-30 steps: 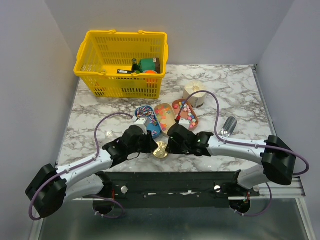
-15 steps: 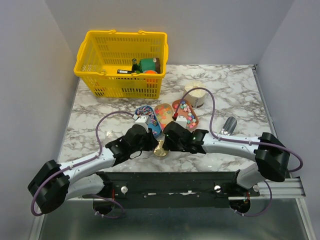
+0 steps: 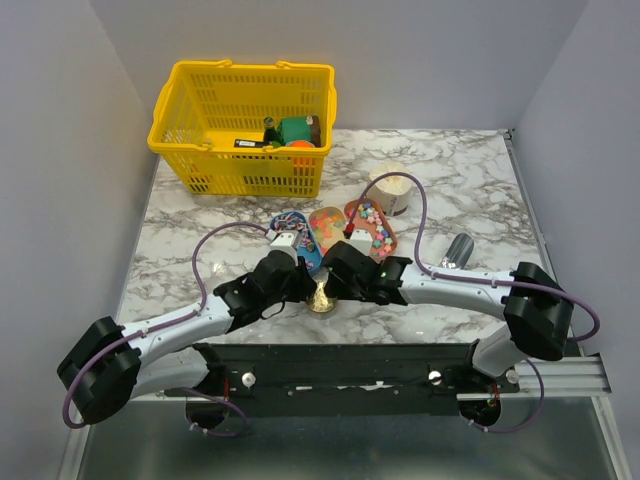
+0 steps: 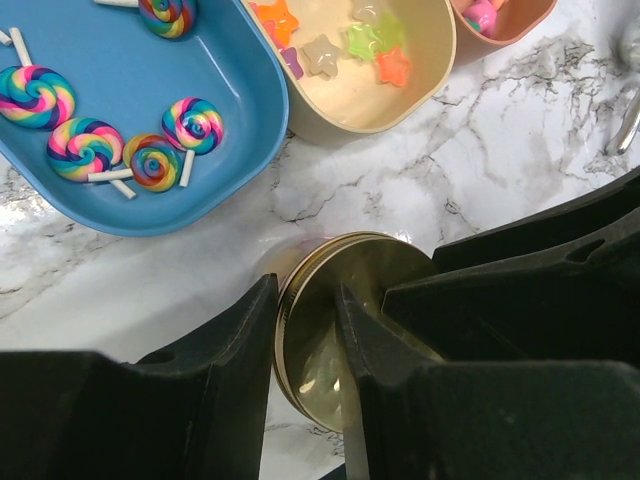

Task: Pack the candies
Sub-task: Close the bottle lid on the packing bottle.

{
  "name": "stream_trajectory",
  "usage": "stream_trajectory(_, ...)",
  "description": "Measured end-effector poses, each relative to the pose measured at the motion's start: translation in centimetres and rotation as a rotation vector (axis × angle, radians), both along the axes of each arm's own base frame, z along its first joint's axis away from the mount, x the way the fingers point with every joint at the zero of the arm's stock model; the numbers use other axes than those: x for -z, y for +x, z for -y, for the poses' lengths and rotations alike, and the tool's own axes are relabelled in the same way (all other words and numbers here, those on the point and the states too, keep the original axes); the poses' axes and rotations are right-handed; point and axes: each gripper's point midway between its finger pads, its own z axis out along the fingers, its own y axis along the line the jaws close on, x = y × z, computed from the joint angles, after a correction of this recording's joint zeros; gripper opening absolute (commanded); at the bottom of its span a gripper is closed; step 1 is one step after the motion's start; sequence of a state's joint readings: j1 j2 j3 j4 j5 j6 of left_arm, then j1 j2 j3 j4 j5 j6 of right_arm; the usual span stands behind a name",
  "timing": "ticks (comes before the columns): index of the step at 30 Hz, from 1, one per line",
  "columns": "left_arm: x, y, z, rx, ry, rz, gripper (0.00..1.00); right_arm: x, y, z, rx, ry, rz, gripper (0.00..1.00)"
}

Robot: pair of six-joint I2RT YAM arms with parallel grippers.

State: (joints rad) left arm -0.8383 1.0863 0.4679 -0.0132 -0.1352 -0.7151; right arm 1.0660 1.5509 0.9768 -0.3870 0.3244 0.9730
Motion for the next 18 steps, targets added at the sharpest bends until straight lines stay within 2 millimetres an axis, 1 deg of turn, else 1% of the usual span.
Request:
stream_trajectory(5,0.02,0.03,-0.05,-0.002,0.002,0.001,0.39,0.03,-0.01,0.14,0.021,0.016,-0.001,0.38)
stream_trajectory(18,0.07,0.14,0.19,0.0,-0.005,0.005,0.39,0.8,-0.25,0.45,0.083,0.099,0.0,0.38)
